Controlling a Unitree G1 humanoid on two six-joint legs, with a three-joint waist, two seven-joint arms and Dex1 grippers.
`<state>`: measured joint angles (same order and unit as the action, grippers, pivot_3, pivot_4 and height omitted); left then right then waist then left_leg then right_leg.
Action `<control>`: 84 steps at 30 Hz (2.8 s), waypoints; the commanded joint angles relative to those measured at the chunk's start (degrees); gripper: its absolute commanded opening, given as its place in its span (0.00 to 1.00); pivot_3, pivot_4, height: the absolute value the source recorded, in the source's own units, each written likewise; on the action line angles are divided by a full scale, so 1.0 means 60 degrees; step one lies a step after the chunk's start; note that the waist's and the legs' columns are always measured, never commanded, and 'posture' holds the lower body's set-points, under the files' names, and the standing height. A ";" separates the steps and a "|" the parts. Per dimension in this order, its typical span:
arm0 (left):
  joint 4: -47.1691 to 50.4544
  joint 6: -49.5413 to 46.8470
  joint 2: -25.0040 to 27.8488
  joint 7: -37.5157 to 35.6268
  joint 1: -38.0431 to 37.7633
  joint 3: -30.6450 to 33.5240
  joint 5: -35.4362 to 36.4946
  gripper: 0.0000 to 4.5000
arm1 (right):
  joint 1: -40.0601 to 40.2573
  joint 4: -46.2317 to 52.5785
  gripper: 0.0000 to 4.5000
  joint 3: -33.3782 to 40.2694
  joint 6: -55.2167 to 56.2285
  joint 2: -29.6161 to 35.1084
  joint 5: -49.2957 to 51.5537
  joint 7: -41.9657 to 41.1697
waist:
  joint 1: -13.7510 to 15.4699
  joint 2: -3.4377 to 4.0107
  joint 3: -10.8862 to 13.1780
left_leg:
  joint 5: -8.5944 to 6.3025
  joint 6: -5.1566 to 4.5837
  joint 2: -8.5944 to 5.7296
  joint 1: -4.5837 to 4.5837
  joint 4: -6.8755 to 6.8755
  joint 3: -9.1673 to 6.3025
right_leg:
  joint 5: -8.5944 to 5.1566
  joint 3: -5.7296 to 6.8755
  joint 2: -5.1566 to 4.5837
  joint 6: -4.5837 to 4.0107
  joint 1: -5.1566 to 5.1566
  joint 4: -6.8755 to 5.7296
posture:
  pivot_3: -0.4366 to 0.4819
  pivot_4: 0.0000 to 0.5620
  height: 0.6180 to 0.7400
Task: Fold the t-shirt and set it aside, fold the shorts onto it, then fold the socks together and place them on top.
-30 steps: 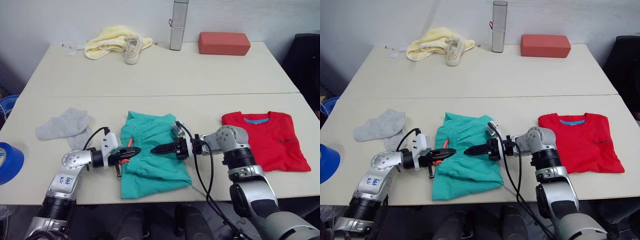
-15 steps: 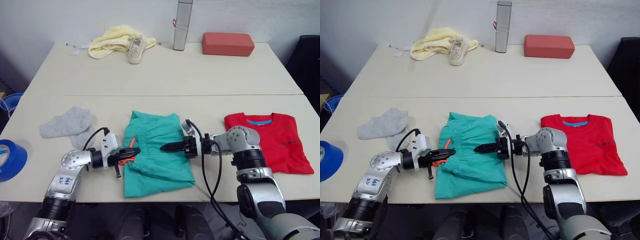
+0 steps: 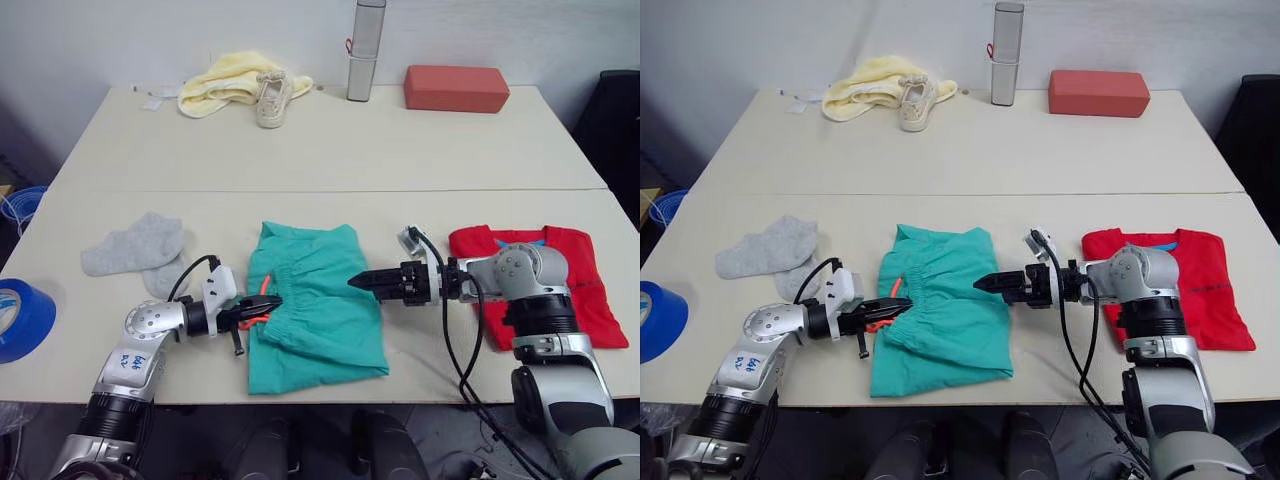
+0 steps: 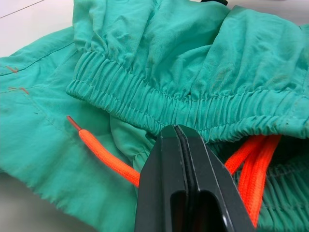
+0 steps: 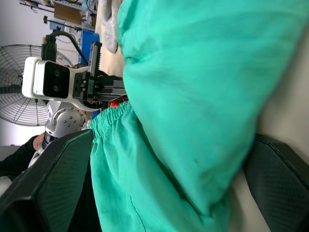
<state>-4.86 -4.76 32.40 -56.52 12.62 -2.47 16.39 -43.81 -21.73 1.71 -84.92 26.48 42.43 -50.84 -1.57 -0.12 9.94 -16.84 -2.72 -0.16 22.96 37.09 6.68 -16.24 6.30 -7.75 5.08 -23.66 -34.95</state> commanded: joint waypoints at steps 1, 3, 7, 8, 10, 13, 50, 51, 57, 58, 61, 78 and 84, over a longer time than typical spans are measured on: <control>-0.0261 -0.0080 -0.0055 -0.0054 -0.0097 -0.0280 -0.0252 0.00 | 0.0024 -0.0201 1.00 -0.0318 0.0192 -0.0403 -0.0232 0.0163 | -0.0005 0.0000 -0.0001 | -0.0004 -0.0006 0.0000 -0.0002 0.0000 0.0000 | 0.0000 0.0000 0.0000 0.0000 0.0002 -0.0001 | 0.48 0.27 1.00; -0.0266 -0.0084 -0.0050 -0.0072 -0.0075 -0.0282 -0.0245 0.00 | 0.0022 -0.0279 1.00 -0.0474 0.0219 -0.0636 -0.0272 0.0172 | -0.0024 0.0001 -0.0002 | -0.0009 -0.0016 0.0001 -0.0006 0.0000 0.0000 | 0.0001 -0.0001 0.0000 -0.0001 0.0004 -0.0003 | 0.48 0.27 1.00; -0.0230 -0.0091 -0.0008 -0.0098 -0.0092 -0.0274 -0.0233 0.00 | -0.0072 -0.0431 0.85 -0.0448 0.0089 -0.1091 -0.0258 0.0291 | -0.0030 0.0002 -0.0002 | 0.0004 0.0008 0.0002 -0.0011 -0.0003 0.0000 | 0.0001 -0.0001 0.0001 -0.0002 0.0004 -0.0007 | 0.48 0.27 1.00; -0.0202 -0.0104 0.0007 -0.0095 -0.0112 -0.0257 -0.0224 0.00 | -0.0094 -0.0441 0.78 -0.0416 0.0044 -0.1147 -0.0235 0.0305 | -0.0030 0.0002 -0.0003 | 0.0006 0.0010 0.0002 -0.0009 -0.0003 0.0000 | 0.0000 -0.0001 0.0001 -0.0002 0.0003 -0.0006 | 0.48 0.27 1.00; -0.0126 -0.0129 0.0050 -0.0088 -0.0183 -0.0211 -0.0205 0.00 | -0.0135 -0.0485 0.61 -0.0296 -0.0044 -0.1194 -0.0193 0.0348 | -0.0025 0.0003 -0.0002 | 0.0006 0.0010 0.0002 -0.0005 -0.0003 0.0001 | 0.0001 -0.0001 0.0001 -0.0002 0.0002 -0.0002 | 0.48 0.27 1.00; -0.0064 -0.0149 0.0102 -0.0074 -0.0275 -0.0158 -0.0194 0.00 | -0.0191 -0.0596 0.40 -0.0180 -0.0112 -0.1155 -0.0211 0.0360 | -0.0024 0.0003 -0.0002 | 0.0004 0.0008 0.0000 0.0002 -0.0002 0.0000 | 0.0001 -0.0001 0.0000 -0.0001 0.0000 0.0006 | 0.48 0.27 1.00; 0.1286 -0.1475 -0.1215 -0.0806 0.1792 0.0525 0.2945 0.00 | -0.1789 0.2356 0.01 0.9475 0.3526 0.0530 0.3909 0.8282 | 0.0003 0.0029 0.0028 | 0.0032 -0.0083 -0.0007 0.0052 -0.0001 0.0027 | 0.0026 0.0008 0.0043 0.0042 0.0004 0.0040 | 0.48 0.27 1.00; 0.1182 -0.1455 -0.1198 -0.0907 0.1823 0.0493 0.2902 0.00 | -0.1938 0.2118 0.01 0.9761 0.3867 0.0897 0.3976 0.8698 | 0.0011 0.0034 0.0031 | 0.0034 -0.0087 -0.0008 0.0053 0.0001 0.0029 | 0.0026 0.0006 0.0043 0.0043 0.0004 0.0041 | 0.48 0.27 1.00; 0.1012 -0.1408 -0.1174 -0.1192 0.1804 0.0420 0.2738 0.00 | -0.1205 0.2720 0.01 1.0929 0.4844 0.0945 0.5464 1.0815 | 0.0127 0.0033 0.0035 | 0.0047 -0.0104 -0.0012 0.0054 0.0002 0.0036 | 0.0034 -0.0003 0.0040 0.0057 0.0011 0.0061 | 0.48 0.27 1.00; 0.1036 -0.1414 -0.1181 -0.1217 0.1779 0.0382 0.2717 0.00 | -0.0596 0.3267 0.01 1.1149 0.5044 0.0400 0.5757 1.1360 | 0.0113 0.0018 0.0030 | 0.0047 -0.0103 -0.0007 0.0049 0.0000 0.0034 | 0.0034 -0.0002 0.0042 0.0057 0.0017 0.0063 | 0.48 0.27 1.00; 0.1141 -0.1489 -0.1200 -0.1233 0.1741 0.0311 0.2725 0.00 | 0.1043 0.4381 0.01 1.1326 0.5705 -0.0978 0.6517 1.2348 | 0.0088 0.0004 0.0028 | 0.0056 -0.0088 0.0009 0.0041 0.0001 0.0026 | 0.0034 0.0003 0.0055 0.0056 0.0031 0.0060 | 0.48 0.27 1.00; 0.1509 -0.1613 -0.1249 -0.1102 0.1364 0.0185 0.2655 0.00 | 0.4966 0.5838 0.01 0.9419 0.8592 -0.1787 0.8159 1.2528 | 0.0004 0.0128 0.0087 | 0.0062 -0.0096 -0.0011 0.0022 -0.0003 0.0028 | 0.0039 -0.0036 0.0033 0.0055 0.0011 0.0049 | 0.48 0.27 1.00; 0.1430 -0.1506 -0.1353 -0.1192 0.1307 0.0140 0.2602 0.00 | 0.3967 0.5885 0.01 0.9318 0.9463 -0.0496 0.9231 1.2384 | 0.0017 0.0128 0.0088 | 0.0064 -0.0101 -0.0012 0.0023 0.0004 0.0031 | 0.0039 -0.0033 0.0034 0.0055 0.0013 0.0047 | 0.48 0.27 1.00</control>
<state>1.97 -14.76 24.64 -63.37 21.05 -1.26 32.15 -19.02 11.22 56.90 -29.96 21.25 94.65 24.27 -1.46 0.65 10.47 -16.45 -3.33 -0.23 23.10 37.11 6.86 -16.00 6.11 -7.55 5.41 -23.58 -34.67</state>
